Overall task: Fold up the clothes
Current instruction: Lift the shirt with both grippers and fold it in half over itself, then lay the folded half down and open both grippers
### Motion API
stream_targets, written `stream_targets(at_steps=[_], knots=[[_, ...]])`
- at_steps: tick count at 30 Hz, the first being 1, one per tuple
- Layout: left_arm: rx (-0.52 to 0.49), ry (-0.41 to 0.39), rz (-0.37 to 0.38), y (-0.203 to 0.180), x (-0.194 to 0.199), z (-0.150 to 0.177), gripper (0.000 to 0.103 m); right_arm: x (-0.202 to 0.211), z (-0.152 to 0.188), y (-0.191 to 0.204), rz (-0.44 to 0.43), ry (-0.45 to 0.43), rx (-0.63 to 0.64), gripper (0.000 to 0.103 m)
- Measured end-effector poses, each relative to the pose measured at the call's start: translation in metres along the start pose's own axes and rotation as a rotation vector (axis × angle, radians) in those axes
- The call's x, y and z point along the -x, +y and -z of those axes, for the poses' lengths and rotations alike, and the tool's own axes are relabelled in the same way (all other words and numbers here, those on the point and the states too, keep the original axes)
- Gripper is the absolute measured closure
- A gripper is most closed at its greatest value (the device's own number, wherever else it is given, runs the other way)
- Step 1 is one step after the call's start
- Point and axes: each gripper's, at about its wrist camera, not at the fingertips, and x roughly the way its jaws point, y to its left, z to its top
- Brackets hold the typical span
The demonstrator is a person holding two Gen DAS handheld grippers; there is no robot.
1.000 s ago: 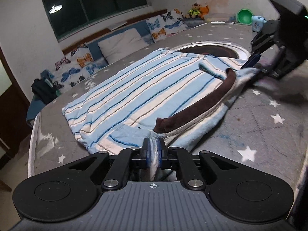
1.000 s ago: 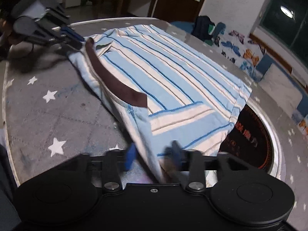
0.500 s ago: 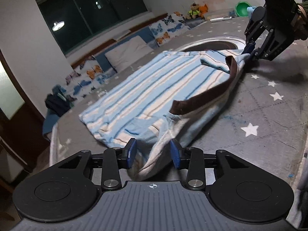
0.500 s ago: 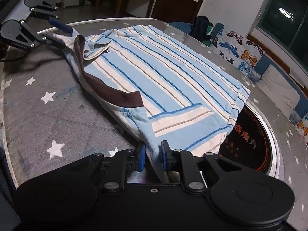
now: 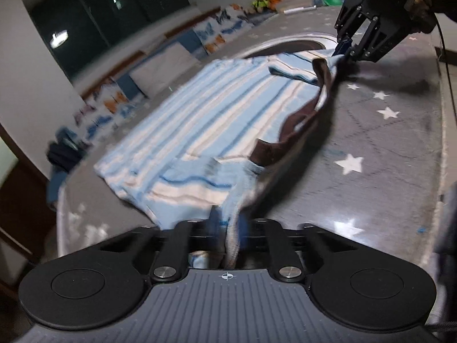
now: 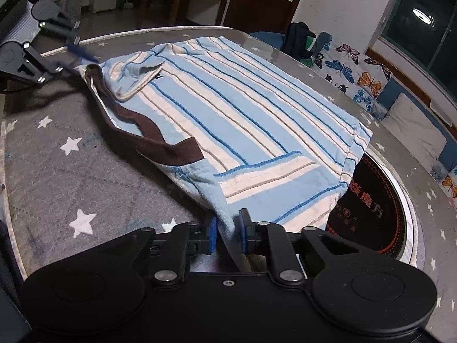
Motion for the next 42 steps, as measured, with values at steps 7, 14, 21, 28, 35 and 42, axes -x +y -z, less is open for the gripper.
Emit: stream_targets(at_steps=[7,14,21,28,35,42], knots=[[0.078,-0.081,0.039,-0.007,0.065,0.000,0.096,0.053,0.005,0.019,-0.051,-0.026,-0.012,0.097],[0.080,-0.116,0.043,-0.039,0.140,0.004,0.096,0.085,0.003,0.029,-0.090,-0.035,-0.035,0.097],[0.149,-0.148,-0.132,-0.005,0.108,-0.023,0.096,0.037,-0.022,-0.002,-0.052,-0.033,-0.084,0.097],[0.214,-0.123,-0.205,0.055,0.024,-0.052,0.097,-0.010,-0.047,-0.033,-0.013,-0.030,-0.133,0.097],[0.320,-0.044,-0.212,0.105,-0.061,-0.065,0.097,-0.045,-0.065,-0.057,0.011,-0.038,-0.179,0.097],[0.413,0.039,-0.228,0.125,-0.113,-0.057,0.093,-0.059,-0.076,-0.071,0.014,-0.063,-0.218,0.091]])
